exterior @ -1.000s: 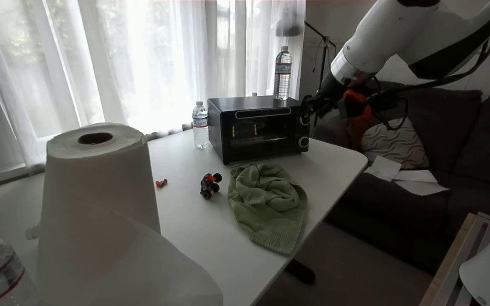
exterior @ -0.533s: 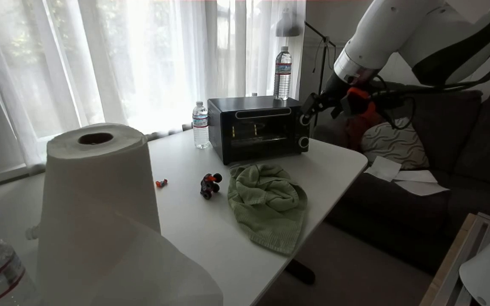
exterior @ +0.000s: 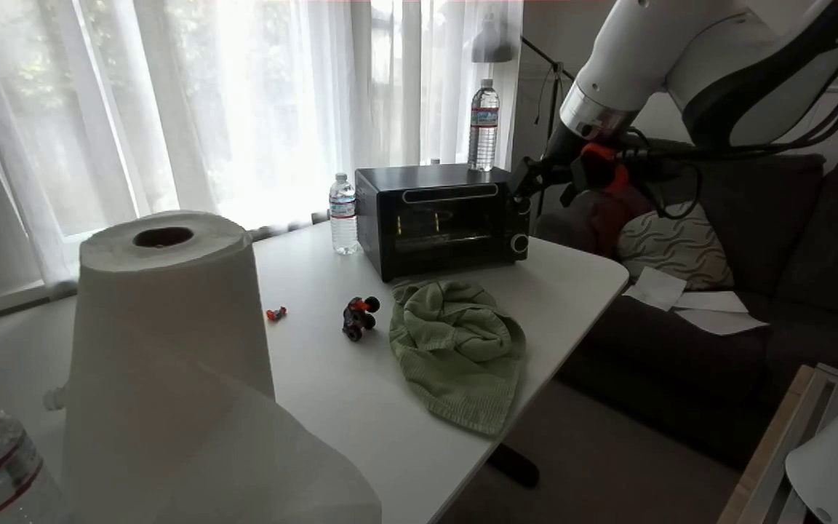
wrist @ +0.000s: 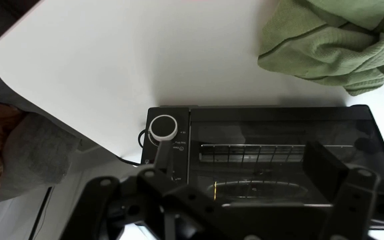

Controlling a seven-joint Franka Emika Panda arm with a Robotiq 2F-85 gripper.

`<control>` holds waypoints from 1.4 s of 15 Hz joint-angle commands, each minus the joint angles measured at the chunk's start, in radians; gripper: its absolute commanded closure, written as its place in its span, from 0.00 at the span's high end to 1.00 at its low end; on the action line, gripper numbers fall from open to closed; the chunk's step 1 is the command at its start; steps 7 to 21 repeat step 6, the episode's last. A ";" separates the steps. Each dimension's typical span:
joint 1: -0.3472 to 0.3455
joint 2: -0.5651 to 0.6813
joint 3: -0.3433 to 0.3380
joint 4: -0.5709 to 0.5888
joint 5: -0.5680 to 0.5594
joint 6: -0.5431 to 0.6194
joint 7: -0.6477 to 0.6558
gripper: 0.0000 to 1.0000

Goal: Pick up the water bottle and put it on top of the oven and then close the oven door

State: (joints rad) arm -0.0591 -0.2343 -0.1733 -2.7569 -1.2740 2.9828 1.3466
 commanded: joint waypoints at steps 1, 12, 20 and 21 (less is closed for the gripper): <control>0.137 0.073 -0.103 0.000 0.247 -0.018 -0.228 1.00; 0.120 0.077 -0.088 0.001 0.211 -0.013 -0.193 1.00; 0.120 0.077 -0.088 0.001 0.211 -0.013 -0.193 1.00; 0.120 0.077 -0.088 0.001 0.211 -0.013 -0.193 1.00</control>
